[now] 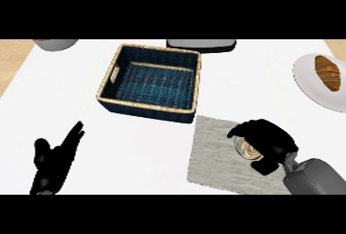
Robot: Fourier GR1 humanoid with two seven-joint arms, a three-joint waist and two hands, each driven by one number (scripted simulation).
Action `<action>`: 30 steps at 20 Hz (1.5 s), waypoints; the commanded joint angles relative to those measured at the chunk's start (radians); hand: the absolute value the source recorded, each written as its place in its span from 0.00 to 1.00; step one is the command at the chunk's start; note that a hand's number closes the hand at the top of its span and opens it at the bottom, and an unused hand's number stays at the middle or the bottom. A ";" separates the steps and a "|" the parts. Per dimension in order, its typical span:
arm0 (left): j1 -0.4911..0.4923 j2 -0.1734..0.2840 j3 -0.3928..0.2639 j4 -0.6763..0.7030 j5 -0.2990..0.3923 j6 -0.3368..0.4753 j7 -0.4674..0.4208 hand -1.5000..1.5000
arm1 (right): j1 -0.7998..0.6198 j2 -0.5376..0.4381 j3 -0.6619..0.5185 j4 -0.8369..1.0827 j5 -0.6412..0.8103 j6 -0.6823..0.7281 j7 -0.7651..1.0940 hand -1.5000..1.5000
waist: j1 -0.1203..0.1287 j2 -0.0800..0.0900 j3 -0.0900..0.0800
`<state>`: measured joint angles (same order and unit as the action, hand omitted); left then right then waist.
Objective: Pick the cupcake from the placemat and place it in the basket
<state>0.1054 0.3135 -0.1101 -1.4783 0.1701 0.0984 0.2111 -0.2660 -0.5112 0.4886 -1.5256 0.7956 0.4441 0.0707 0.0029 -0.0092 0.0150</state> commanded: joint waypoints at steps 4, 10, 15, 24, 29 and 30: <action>-0.004 -0.027 0.001 0.091 -0.008 0.002 0.046 0.50 | -0.026 -0.034 0.019 0.058 0.110 -0.115 -0.131 1.00 | 0.000 0.012 -0.015; 0.037 -0.027 0.012 0.105 -0.008 -0.033 0.004 0.50 | -0.042 -0.009 0.018 0.080 0.141 -0.113 -0.150 1.00 | 0.000 0.011 -0.015; 0.022 -0.010 0.002 0.031 -0.010 -0.027 0.040 0.50 | -0.107 0.459 0.104 0.068 0.226 -0.054 0.419 1.00 | 0.037 0.006 -0.023; -0.014 -0.013 -0.023 0.022 -0.021 -0.046 0.049 0.50 | -0.262 0.509 0.118 0.008 0.186 -0.289 0.822 1.00 | 0.109 0.015 -0.015; -0.028 -0.022 -0.046 0.030 -0.031 -0.053 0.060 0.50 | -0.390 0.511 0.085 -0.118 0.160 -0.568 0.949 1.00 | 0.135 0.008 -0.014; -0.021 -0.016 -0.042 0.040 -0.028 -0.058 0.063 0.50 | -0.436 0.511 0.084 -0.126 0.182 -0.597 0.993 1.00 | 0.142 0.004 -0.017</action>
<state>0.0491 0.3044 -0.1286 -1.4853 0.1401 0.0521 0.2344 -0.5959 -0.0072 0.5780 -1.5970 0.9677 -0.0048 0.9335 0.1206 -0.0048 0.0079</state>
